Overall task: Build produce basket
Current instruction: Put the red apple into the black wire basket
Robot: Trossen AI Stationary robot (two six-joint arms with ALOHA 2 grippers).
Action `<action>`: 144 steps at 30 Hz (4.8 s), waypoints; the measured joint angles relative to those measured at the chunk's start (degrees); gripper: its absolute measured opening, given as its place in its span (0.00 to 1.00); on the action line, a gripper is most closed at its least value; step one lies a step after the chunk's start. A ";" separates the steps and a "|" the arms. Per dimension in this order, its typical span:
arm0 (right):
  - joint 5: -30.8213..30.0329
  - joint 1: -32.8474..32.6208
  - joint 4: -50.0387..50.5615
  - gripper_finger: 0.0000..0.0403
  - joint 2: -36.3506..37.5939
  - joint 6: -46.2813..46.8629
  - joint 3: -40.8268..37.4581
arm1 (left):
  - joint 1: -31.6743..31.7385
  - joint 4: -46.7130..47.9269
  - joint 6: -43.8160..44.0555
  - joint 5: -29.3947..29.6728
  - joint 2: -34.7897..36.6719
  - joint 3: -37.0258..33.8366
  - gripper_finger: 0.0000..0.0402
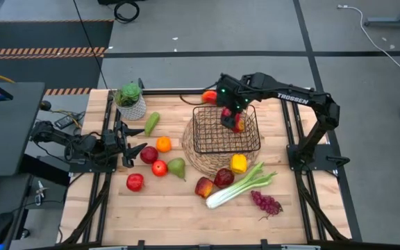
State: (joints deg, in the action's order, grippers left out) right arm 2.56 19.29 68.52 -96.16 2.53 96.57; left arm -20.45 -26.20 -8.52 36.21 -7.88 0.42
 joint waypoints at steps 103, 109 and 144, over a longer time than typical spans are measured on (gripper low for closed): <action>9.31 2.60 -29.89 0.90 -0.20 37.02 -3.06 | 0.00 0.00 -0.01 0.00 0.01 0.00 0.70; 1.49 -0.56 -25.10 0.90 -0.31 26.52 -3.06 | 0.02 -0.02 0.00 0.00 0.01 -0.01 0.70; -22.73 -7.21 -6.28 0.93 -15.35 20.62 -3.15 | 0.02 0.13 0.00 0.00 0.02 -0.01 0.70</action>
State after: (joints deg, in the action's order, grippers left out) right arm -20.18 12.08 62.24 -111.51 23.16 93.43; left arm -20.43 -26.07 -8.51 36.21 -7.86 0.40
